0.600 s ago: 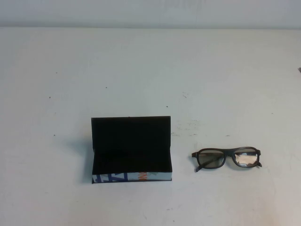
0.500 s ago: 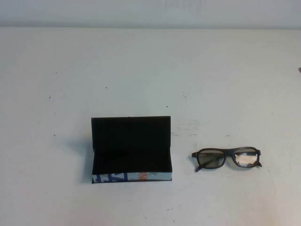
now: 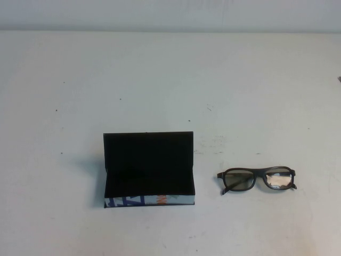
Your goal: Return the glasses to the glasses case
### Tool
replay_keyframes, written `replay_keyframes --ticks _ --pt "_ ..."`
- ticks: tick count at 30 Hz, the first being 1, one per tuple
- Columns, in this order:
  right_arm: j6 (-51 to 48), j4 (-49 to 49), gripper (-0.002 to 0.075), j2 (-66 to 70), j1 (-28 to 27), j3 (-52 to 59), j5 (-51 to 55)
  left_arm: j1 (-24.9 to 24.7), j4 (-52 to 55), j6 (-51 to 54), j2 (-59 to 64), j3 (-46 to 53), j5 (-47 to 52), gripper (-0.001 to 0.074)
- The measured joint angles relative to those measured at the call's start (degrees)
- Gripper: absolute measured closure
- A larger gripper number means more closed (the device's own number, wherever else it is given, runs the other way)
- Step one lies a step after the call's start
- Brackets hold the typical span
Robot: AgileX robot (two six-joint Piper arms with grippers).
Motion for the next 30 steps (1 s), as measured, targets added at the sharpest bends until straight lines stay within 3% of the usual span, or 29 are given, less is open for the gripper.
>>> replay_keyframes --ticks 18,23,30 --pt "0.00 3.58 0.0741 0.00 0.00 0.00 0.00 0.00 0.00 0.00 0.00 0.00 0.00 0.0740" --pt "0.00 16.67 0.0741 0.00 0.00 0.00 -1.52 0.00 0.00 0.00 0.00 0.00 0.00 0.0740" --pt "0.00 42.37 0.0741 0.00 0.00 0.00 -12.59 0.00 0.00 0.00 0.00 0.00 0.00 0.0740"
